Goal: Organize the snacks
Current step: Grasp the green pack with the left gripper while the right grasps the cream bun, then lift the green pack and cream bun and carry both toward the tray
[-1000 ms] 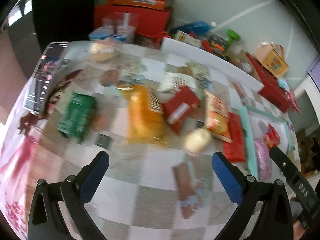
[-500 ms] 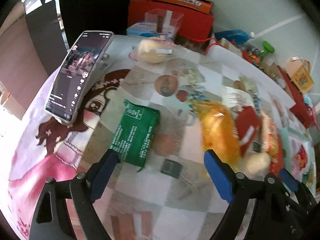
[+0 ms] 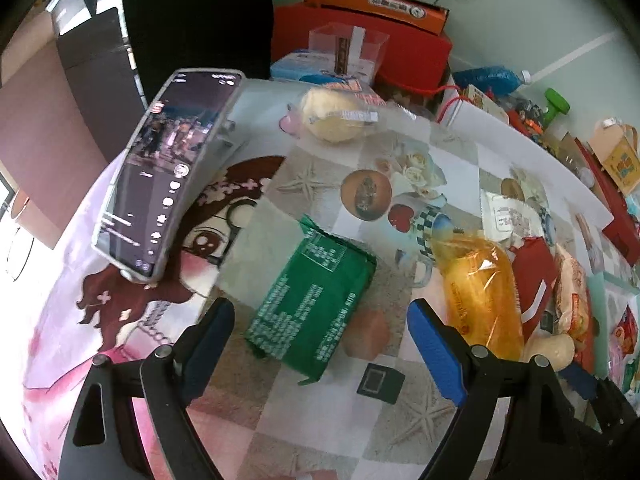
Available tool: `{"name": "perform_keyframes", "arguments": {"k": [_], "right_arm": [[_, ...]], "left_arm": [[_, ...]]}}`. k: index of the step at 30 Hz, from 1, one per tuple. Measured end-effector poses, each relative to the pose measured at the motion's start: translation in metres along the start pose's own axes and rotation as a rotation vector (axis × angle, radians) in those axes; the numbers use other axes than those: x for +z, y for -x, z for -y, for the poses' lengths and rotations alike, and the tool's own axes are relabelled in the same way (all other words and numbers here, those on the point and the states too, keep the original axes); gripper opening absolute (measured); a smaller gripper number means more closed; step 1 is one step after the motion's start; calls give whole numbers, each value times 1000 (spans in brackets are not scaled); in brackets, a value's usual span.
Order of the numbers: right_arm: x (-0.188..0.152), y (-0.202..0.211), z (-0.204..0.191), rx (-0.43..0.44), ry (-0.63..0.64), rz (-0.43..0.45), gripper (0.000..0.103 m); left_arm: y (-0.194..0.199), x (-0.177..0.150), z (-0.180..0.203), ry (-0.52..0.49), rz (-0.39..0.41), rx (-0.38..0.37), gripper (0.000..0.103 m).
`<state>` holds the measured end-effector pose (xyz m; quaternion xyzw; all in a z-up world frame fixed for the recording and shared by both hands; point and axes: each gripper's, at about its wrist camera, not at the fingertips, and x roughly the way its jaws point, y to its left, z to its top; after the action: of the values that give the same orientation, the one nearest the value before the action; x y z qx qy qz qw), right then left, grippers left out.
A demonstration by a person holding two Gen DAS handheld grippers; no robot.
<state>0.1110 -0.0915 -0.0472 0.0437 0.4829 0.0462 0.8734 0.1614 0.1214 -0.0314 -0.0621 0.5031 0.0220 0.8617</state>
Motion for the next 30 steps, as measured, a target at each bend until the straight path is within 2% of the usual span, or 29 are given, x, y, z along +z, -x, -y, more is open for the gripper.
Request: {"name": "perform_keyframes", "arguments": {"k": [4,6,9,10,14,20,26,30], "right_arm": [[2,-2,2,2,-9,2,62],[3,-2,3,5,-11,2,57],[4,-3,4,9,-17,5,53],[4,-4,5,10,-20,8,47],[5,-3,9,30,-30,18,39],[5,4,12,51,-36,31,38],[8,34,12,72,-25,97,38],[10,57,18,71,-38,145,38]], "left_arm": [[-7,-1,9,-33,-20,15,63],[-10,-2,12,-50,-29,19,57],[-10,-2,17,-67,-33,29,41],[-10,-2,18,-71,-34,28,41],[-11,-2,25,-75,-45,22,41],[-1,2,30,-61,-33,18,41],[39,8,40,-68,48,-17,41],[66,11,63,-124,106,-46,41]]}}
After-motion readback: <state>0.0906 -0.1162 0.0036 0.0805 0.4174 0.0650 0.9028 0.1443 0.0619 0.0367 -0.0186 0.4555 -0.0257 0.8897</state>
